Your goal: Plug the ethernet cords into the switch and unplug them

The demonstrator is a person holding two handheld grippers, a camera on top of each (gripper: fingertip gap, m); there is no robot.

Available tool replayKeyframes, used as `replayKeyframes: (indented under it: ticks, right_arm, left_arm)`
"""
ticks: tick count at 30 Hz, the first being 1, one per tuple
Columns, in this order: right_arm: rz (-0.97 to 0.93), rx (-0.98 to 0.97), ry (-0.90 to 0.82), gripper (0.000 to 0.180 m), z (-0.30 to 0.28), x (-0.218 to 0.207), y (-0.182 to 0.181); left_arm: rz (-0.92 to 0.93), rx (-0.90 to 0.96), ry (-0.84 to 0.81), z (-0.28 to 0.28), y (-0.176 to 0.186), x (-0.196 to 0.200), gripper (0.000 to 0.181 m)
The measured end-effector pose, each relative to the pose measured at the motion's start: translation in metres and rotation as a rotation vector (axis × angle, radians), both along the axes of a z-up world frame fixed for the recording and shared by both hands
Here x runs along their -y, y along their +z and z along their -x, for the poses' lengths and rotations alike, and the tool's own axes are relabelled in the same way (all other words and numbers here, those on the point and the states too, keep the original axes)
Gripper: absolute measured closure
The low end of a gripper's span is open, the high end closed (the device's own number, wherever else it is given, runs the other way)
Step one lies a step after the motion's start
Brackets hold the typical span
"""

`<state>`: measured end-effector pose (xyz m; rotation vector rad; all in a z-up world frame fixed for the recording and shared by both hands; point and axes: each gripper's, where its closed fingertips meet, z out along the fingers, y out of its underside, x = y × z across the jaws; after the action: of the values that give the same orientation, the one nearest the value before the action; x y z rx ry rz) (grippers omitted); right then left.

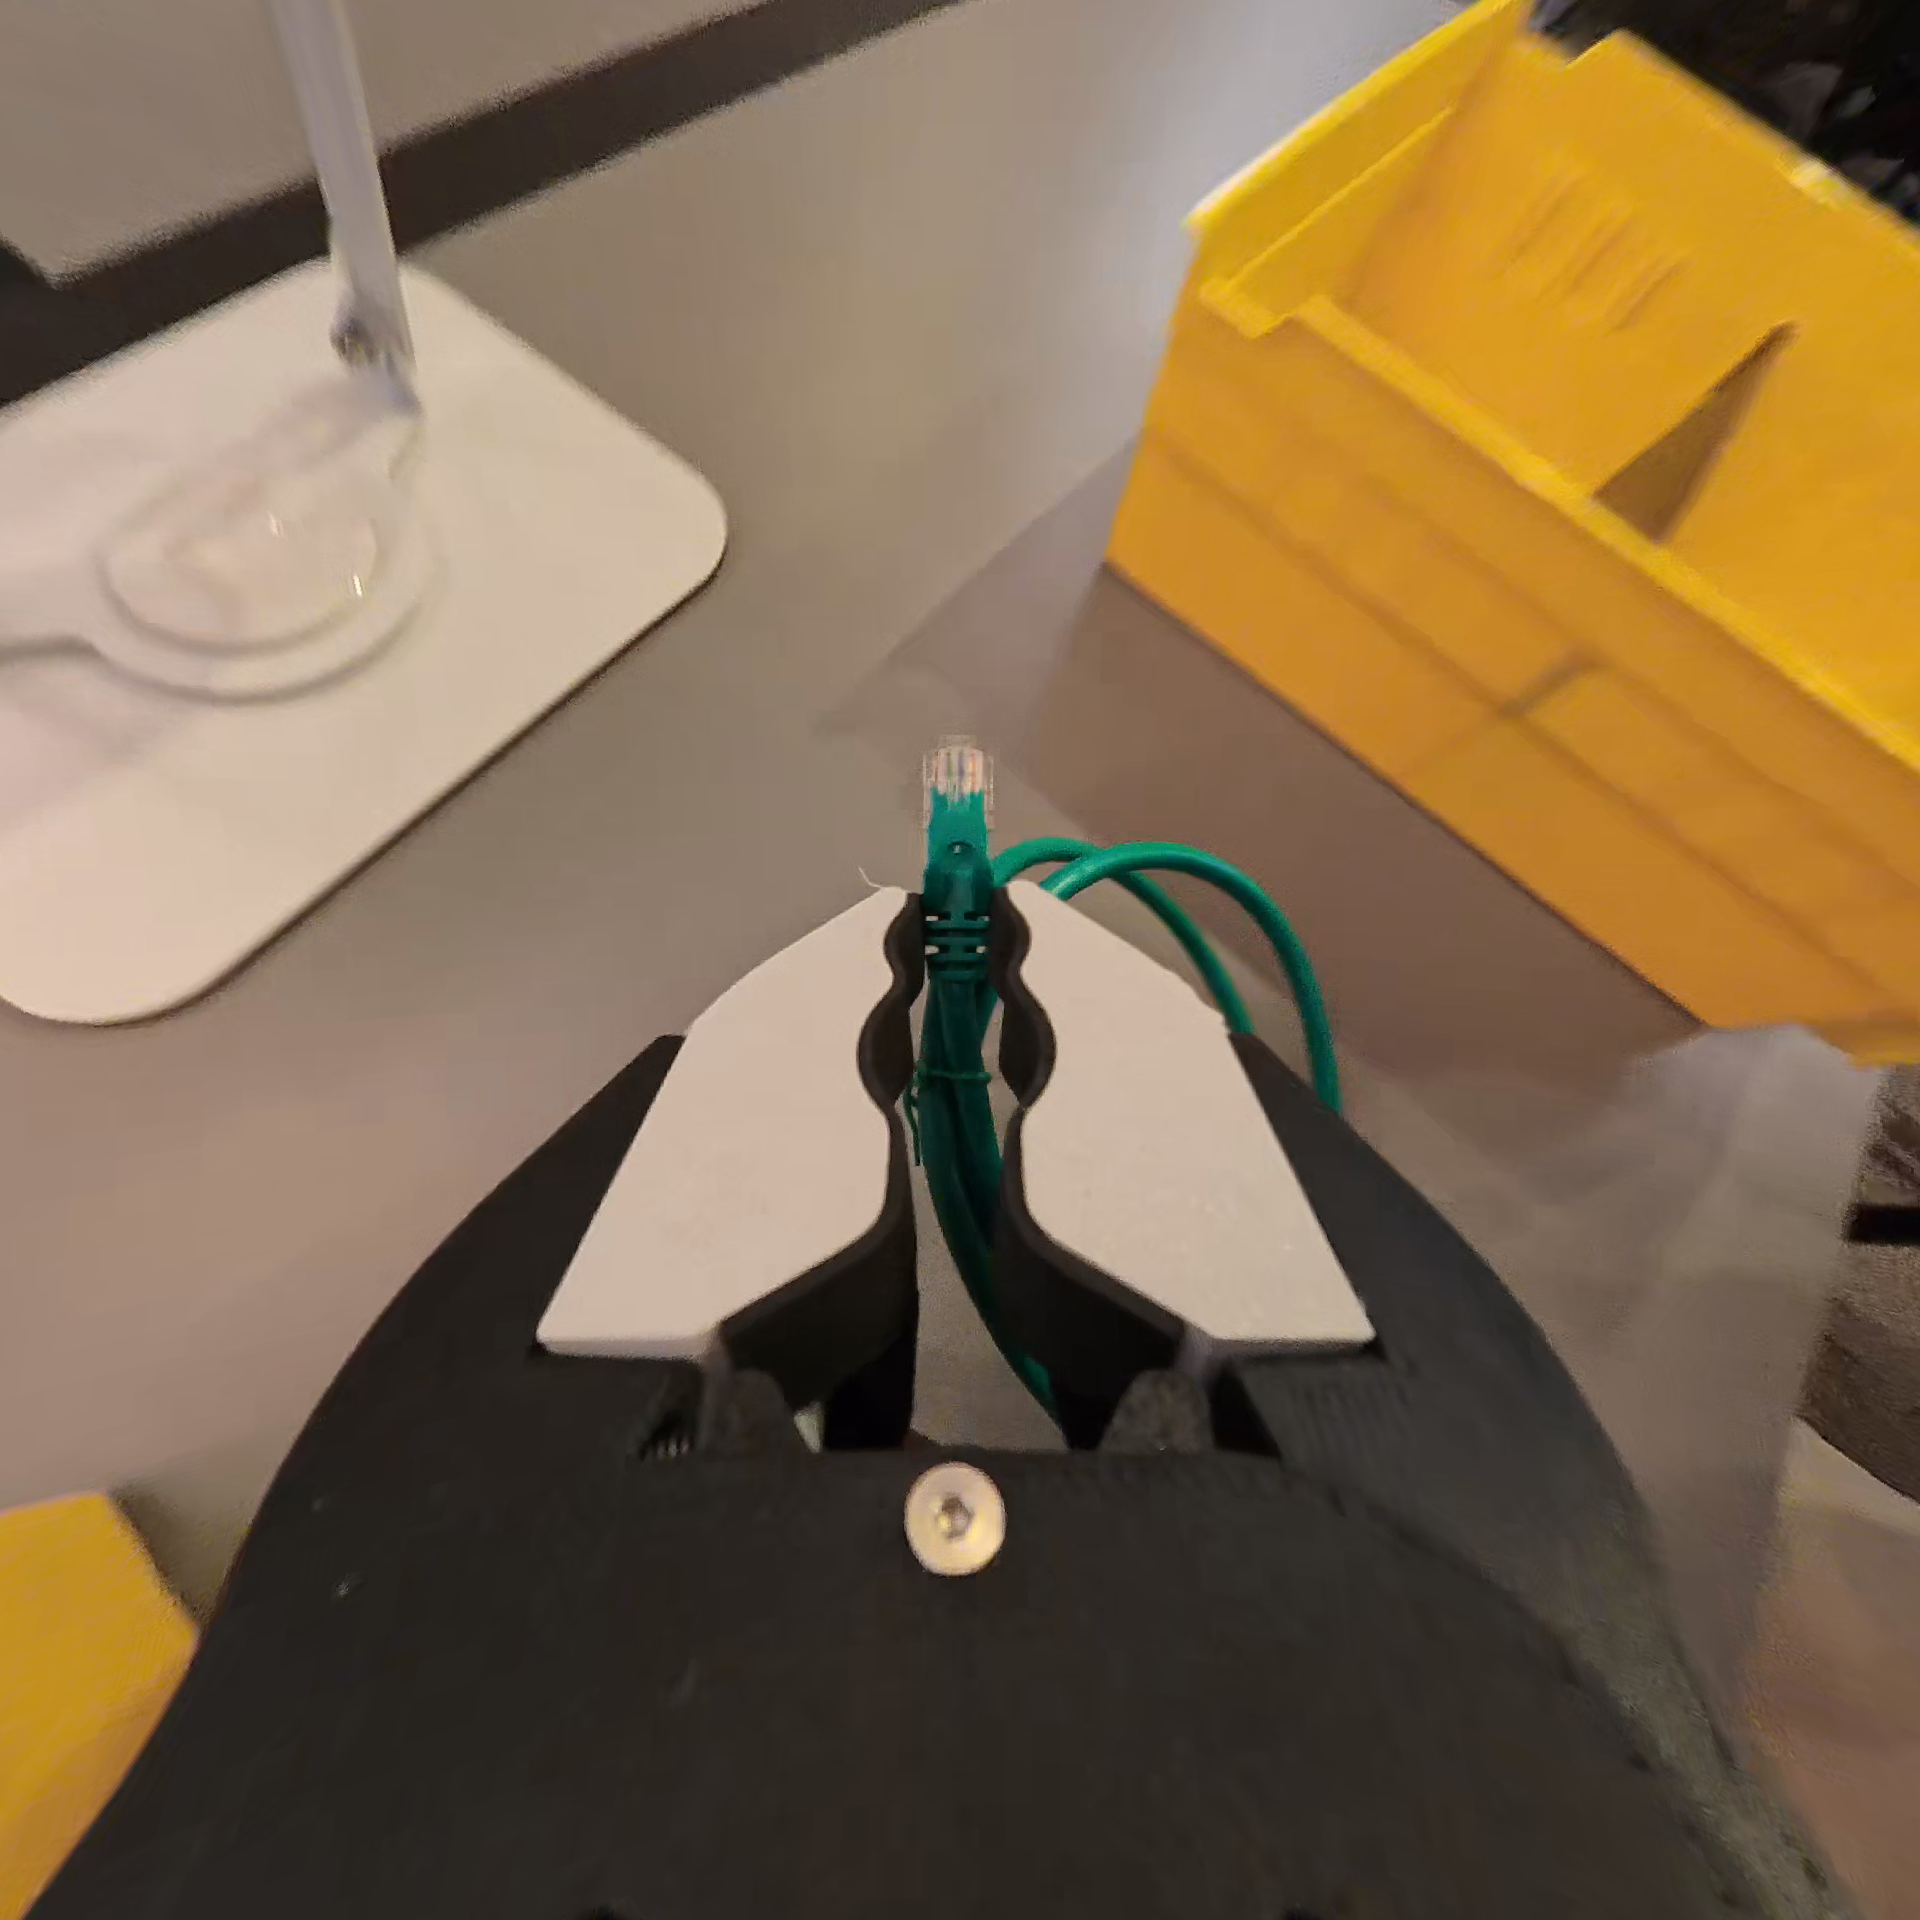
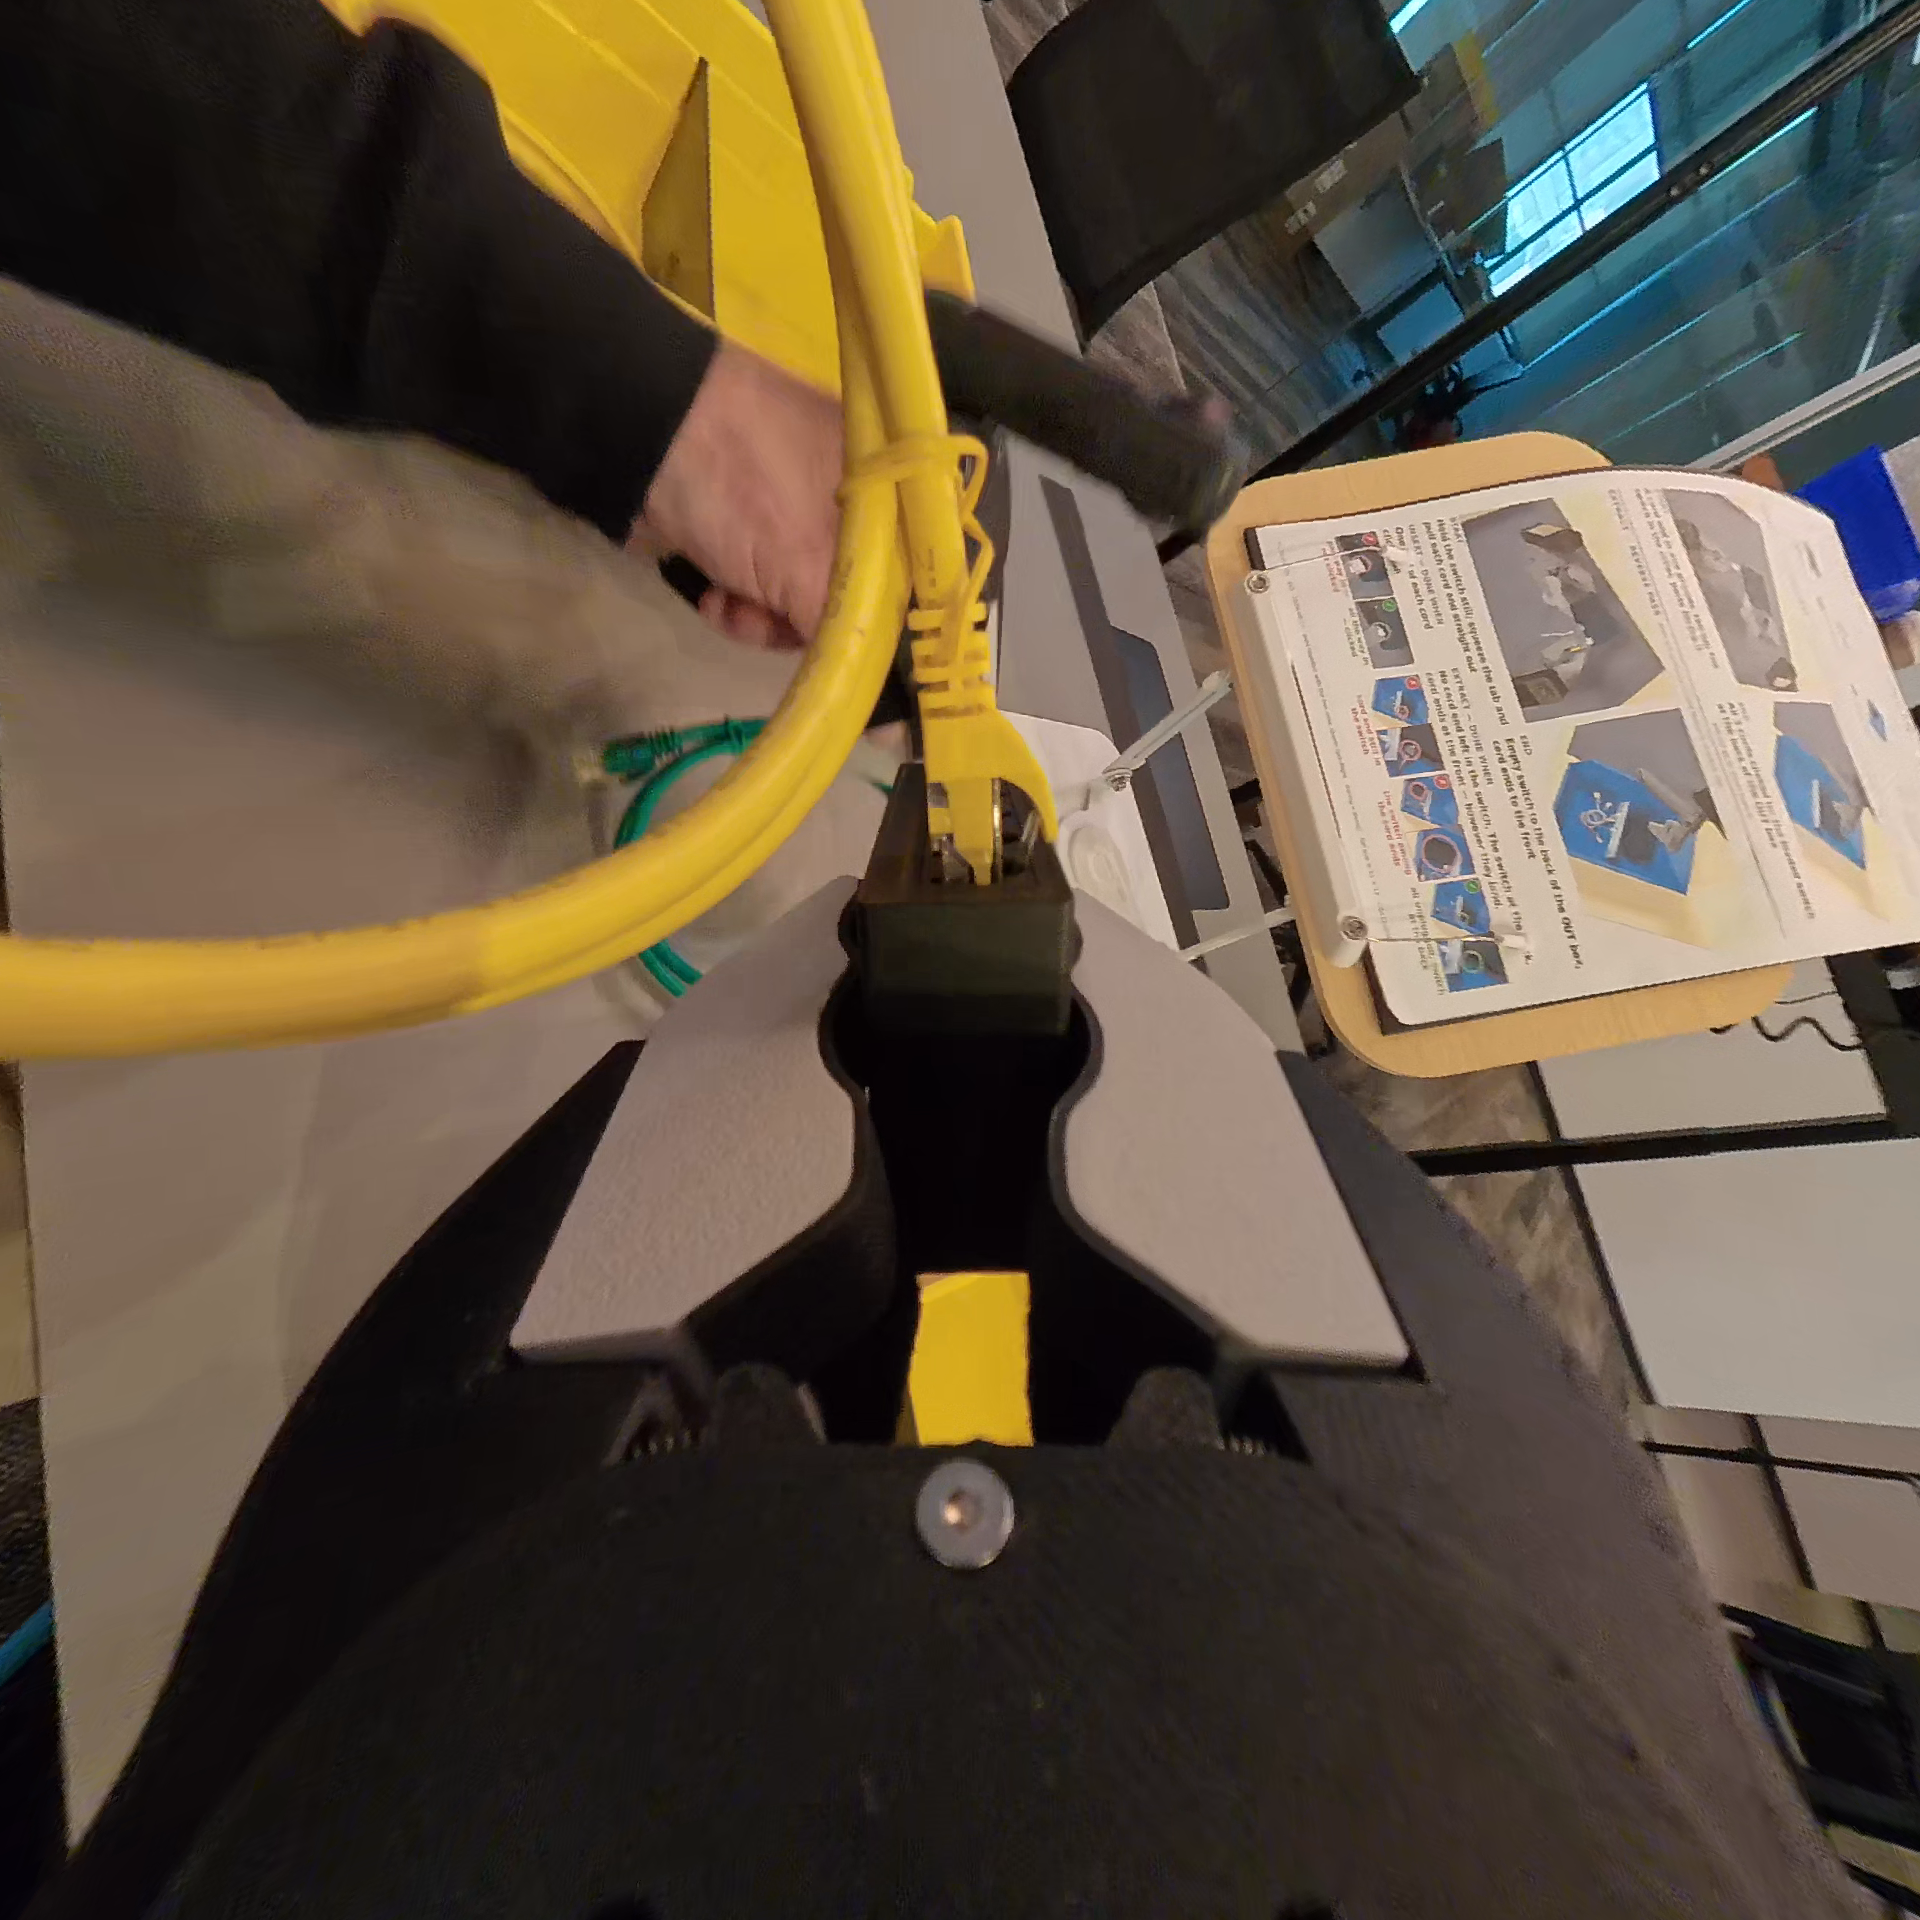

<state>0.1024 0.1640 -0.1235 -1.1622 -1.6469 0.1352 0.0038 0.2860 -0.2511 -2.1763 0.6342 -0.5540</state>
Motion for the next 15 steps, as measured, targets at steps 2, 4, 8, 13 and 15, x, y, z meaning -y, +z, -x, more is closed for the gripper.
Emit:
replayKeyframes:
  ticks: [2, 4, 8, 13, 15]
  right_arm:
    - [-0.046, 0.006, -0.02, 0.151, -0.002, -0.006, 0.0]
    - [-0.079, 0.014, -0.041, 0.151, -0.004, -0.01, -0.001]
    - [-0.177, 0.04, -0.075, 0.152, -0.004, -0.018, -0.002]
    - [-0.264, 0.066, -0.066, 0.152, 0.005, -0.017, -0.003]
    - [-0.302, 0.106, -0.08, 0.151, 0.009, -0.02, -0.007]
  left_arm:
    - [-0.048, -0.025, -0.074, -0.004, 0.033, 0.016, 0.169]
    - [-0.084, -0.074, -0.157, -0.007, 0.062, 0.036, 0.169]
    - [-0.11, -0.101, -0.343, -0.017, 0.108, 0.082, 0.169]
    - [-0.029, -0.215, -0.517, -0.032, 0.115, 0.122, 0.169]
    - [0.033, -0.203, -0.59, -0.042, 0.115, 0.135, 0.169]
